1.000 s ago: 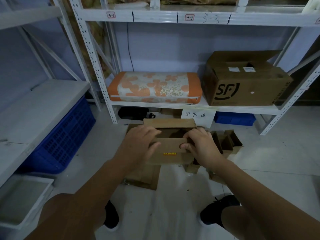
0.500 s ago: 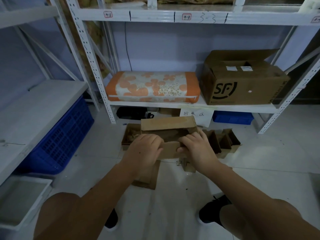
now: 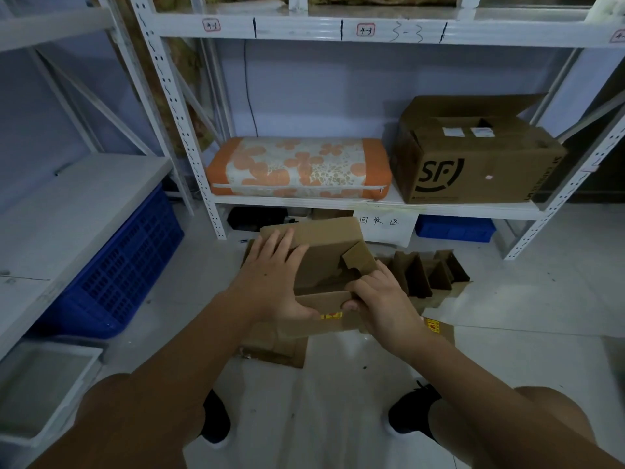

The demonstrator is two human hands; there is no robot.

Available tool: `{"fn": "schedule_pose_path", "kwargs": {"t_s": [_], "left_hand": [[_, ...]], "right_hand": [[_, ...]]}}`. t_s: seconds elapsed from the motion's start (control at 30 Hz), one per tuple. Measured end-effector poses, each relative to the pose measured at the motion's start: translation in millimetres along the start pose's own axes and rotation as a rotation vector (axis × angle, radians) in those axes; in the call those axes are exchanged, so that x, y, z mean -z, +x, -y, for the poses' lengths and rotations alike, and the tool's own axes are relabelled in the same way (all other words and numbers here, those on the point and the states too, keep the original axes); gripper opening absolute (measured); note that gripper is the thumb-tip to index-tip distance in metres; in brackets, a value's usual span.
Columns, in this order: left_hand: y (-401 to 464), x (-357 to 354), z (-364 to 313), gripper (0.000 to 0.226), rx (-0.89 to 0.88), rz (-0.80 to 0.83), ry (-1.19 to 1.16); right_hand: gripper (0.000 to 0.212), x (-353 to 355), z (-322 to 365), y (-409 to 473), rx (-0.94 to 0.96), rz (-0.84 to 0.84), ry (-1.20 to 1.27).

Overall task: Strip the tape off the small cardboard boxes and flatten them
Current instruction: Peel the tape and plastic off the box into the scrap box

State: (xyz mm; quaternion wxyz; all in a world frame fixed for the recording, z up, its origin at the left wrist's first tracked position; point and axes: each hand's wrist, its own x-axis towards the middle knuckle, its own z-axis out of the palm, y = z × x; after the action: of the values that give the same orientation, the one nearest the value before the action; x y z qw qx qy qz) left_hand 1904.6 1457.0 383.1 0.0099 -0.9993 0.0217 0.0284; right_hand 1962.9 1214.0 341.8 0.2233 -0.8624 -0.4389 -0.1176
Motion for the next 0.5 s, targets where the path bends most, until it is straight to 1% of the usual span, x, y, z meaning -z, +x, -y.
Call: {"fn": "schedule_pose_path", "kwargs": {"t_s": [0.07, 0.1, 0.2, 0.23, 0.3, 0.37, 0.4, 0.5], "left_hand": [[3.0, 5.2, 0.6, 0.126, -0.014, 0.027, -0.062], [3.3, 7.8, 0.6, 0.115, -0.032, 0.022, -0.093], [0.8, 11.0, -1.0, 0.063, -0.081, 0.008, -0.111], [-0.5, 10.5, -1.5, 0.053, -0.079, 0.016, -0.116], [-2.5, 9.0, -2.7, 0.05, -0.065, 0.011, -0.158], [-4.1, 9.0, -4.2, 0.05, -0.053, -0.013, -0.213], [-4.8, 9.2, -4.9, 0.05, -0.046, -0.015, -0.229], [-6.0, 6.8, -5.7, 0.049, -0.023, -0.011, -0.232]], "right_hand": [[0.024, -1.3, 1.4, -3.3, 0.028, -0.064, 0.003], [0.024, -2.1, 1.6, -4.7, 0.036, -0.087, 0.002], [0.023, -1.8, 2.3, -4.5, 0.045, -0.12, -0.013], [0.023, -1.6, 1.4, -3.6, 0.041, -0.12, -0.016], [0.02, 0.1, 0.3, -1.2, 0.022, -0.092, -0.034], [0.014, 2.5, -0.6, 0.8, -0.01, -0.028, -0.06], [0.015, 4.7, -0.1, 1.7, -0.026, 0.0, -0.074], [0.035, 17.9, 1.9, 7.3, -0.028, 0.087, -0.11]]}}
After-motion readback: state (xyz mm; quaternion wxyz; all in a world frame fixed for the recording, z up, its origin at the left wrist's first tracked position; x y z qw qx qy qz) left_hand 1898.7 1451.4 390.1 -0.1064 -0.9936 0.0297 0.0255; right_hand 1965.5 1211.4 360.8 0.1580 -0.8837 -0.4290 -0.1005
